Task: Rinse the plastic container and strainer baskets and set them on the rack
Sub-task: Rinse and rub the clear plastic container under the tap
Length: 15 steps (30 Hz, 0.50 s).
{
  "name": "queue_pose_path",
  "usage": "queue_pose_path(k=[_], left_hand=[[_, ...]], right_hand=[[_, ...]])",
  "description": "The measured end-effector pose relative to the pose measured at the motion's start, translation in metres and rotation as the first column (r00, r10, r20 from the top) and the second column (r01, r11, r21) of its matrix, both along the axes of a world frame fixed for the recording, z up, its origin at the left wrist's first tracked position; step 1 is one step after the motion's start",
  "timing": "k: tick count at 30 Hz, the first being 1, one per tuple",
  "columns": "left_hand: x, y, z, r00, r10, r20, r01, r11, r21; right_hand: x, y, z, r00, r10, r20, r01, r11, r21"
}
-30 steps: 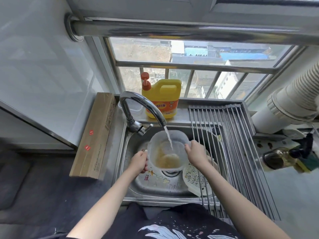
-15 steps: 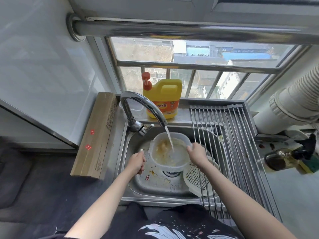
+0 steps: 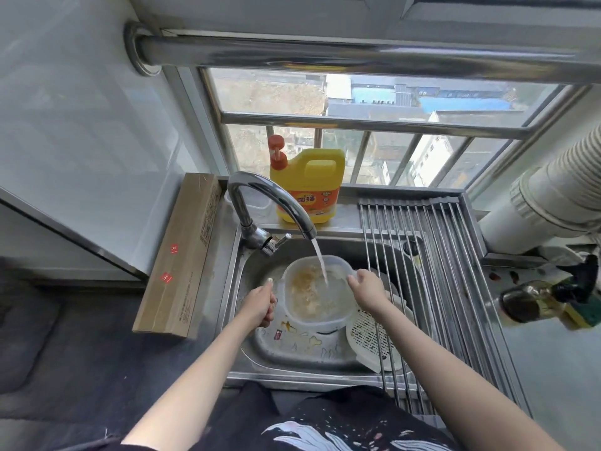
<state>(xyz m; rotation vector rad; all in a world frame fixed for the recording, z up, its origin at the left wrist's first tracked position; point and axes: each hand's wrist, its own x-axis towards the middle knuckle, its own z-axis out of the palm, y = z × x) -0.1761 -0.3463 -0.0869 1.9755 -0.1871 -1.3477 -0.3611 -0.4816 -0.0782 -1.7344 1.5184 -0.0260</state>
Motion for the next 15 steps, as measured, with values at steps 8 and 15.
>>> queue_pose_path(k=[8,15], left_hand=[[-0.009,-0.011,0.001,0.955,-0.218,0.202,0.218,0.976,0.022],[-0.022,-0.032,0.001,0.922,-0.163,0.350,0.219,0.967,-0.127]], right_hand=[[-0.003,0.005,-0.004,0.984,-0.013,0.180,0.008,0.999,0.031],[-0.003,0.008,0.001,0.821,0.501,-0.273,-0.542,0.535,-0.648]])
